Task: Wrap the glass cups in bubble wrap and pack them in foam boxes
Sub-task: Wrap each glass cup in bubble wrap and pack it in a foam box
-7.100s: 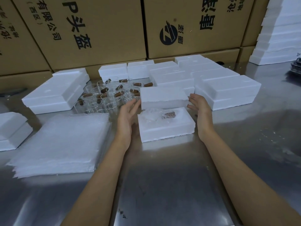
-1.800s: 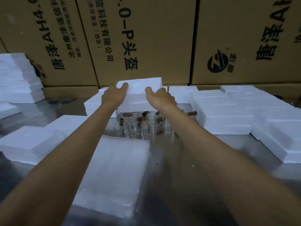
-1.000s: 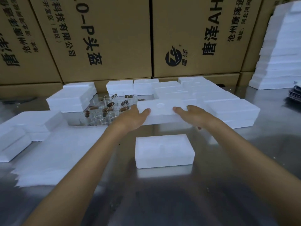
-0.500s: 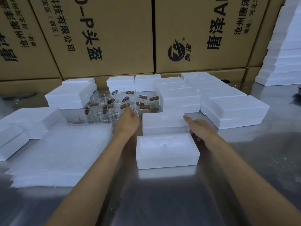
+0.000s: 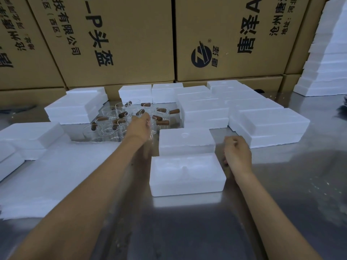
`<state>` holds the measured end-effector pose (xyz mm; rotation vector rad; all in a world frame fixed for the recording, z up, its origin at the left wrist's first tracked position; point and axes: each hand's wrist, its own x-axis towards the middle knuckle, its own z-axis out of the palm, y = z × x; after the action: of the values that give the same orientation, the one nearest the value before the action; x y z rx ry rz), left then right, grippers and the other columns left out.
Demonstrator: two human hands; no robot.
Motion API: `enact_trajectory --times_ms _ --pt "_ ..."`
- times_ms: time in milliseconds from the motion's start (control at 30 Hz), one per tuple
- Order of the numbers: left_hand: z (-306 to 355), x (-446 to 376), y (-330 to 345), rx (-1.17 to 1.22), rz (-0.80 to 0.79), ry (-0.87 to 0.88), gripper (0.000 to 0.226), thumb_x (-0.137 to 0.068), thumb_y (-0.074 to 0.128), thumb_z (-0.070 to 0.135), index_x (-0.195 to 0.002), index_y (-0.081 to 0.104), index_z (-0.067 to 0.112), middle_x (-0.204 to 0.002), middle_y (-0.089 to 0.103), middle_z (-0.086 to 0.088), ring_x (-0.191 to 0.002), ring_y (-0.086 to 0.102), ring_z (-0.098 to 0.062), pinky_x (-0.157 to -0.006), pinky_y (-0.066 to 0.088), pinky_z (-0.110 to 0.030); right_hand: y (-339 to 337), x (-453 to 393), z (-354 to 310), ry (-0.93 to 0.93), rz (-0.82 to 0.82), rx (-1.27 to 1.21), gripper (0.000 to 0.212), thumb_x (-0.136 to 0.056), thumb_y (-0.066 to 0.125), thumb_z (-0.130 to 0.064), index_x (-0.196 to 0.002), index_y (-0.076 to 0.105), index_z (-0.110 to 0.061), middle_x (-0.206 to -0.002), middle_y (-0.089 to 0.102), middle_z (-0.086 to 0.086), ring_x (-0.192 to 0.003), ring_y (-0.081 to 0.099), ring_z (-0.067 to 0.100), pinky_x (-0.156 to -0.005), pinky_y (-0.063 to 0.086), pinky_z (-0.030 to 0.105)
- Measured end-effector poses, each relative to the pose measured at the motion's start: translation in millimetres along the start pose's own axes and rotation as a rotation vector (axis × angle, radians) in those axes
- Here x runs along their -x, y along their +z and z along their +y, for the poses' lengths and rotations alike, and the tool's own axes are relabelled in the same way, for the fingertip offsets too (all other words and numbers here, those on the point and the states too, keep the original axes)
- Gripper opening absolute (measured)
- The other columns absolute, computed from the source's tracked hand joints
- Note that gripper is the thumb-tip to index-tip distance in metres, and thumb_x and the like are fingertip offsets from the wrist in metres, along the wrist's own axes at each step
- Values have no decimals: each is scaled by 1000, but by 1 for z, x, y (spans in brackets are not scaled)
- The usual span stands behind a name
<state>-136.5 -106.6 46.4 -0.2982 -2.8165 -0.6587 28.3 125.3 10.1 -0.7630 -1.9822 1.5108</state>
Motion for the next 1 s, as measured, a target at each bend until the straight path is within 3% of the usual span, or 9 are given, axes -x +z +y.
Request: enact_trajectory --times_ms 67,200,300,367,433,533,700,867,1000 --pt "4 8 -10 110 53 53 19 -102 42 5 -117 53 9 -121 54 -22 -88 57 -30 -77 45 -34 -2 12 -6 -177 40 114 19 -100 49 -29 -116 55 -22 -82 61 -8 -71 56 3 -60 35 15" --pt "24 42 -40 497 190 96 6 -103 51 17 -102 56 20 -116 61 -10 -74 59 -20 -66 47 -35 9 47 -26 -508 13 73 24 -97 58 -32 -120 54 -33 -99 59 -12 -89 58 5 -70 45 16" --pt "40 79 -56 895 70 56 3 -96 67 25 -95 66 22 -109 67 2 -91 70 -17 -82 59 -39 23 72 -39 -539 -112 -50 39 -93 64 -43 -127 44 -43 -112 54 -26 -103 55 0 -75 47 9" --pt "47 103 -60 1114 -60 77 13 -88 76 26 -95 70 17 -103 70 -5 -94 70 -20 -79 60 -36 30 83 -42 -532 -183 -66 58 -86 69 -54 -132 34 -51 -119 47 -37 -109 53 -4 -79 46 6" --pt "54 122 -55 1259 -136 98 18 -83 78 30 -93 71 18 -98 71 1 -92 67 -16 -71 56 -27 34 92 -41 -528 -190 -77 65 -78 72 -63 -128 32 -54 -114 50 -39 -106 55 -5 -78 45 5" --pt "65 143 -36 1373 -158 36 10 -84 74 34 -90 71 27 -99 68 10 -85 62 -9 -71 51 -23 38 101 -35 -545 -65 -150 60 -71 76 -62 -115 38 -47 -101 58 -27 -94 63 1 -75 50 12" --pt "70 157 -23 1425 -206 26 19 -87 71 36 -100 69 22 -106 63 -1 -91 59 -18 -83 56 -40 41 107 -24 -518 -17 -220 57 -68 78 -50 -112 41 -42 -96 61 -23 -83 69 6 -79 58 34" --pt "68 148 -24 1441 -204 -42 16 -91 72 27 -103 68 17 -105 61 -2 -86 57 -20 -91 53 -49 47 105 -26 -515 -14 -198 57 -71 77 -53 -112 39 -46 -96 61 -28 -80 70 3 -75 59 35" --pt "66 144 -26 1450 -232 -74 41 -79 77 33 -113 66 12 -107 65 -2 -90 60 -25 -92 56 -49 48 102 -26 -468 -31 -209 56 -69 76 -57 -110 39 -49 -97 64 -25 -82 70 7 -77 60 42"
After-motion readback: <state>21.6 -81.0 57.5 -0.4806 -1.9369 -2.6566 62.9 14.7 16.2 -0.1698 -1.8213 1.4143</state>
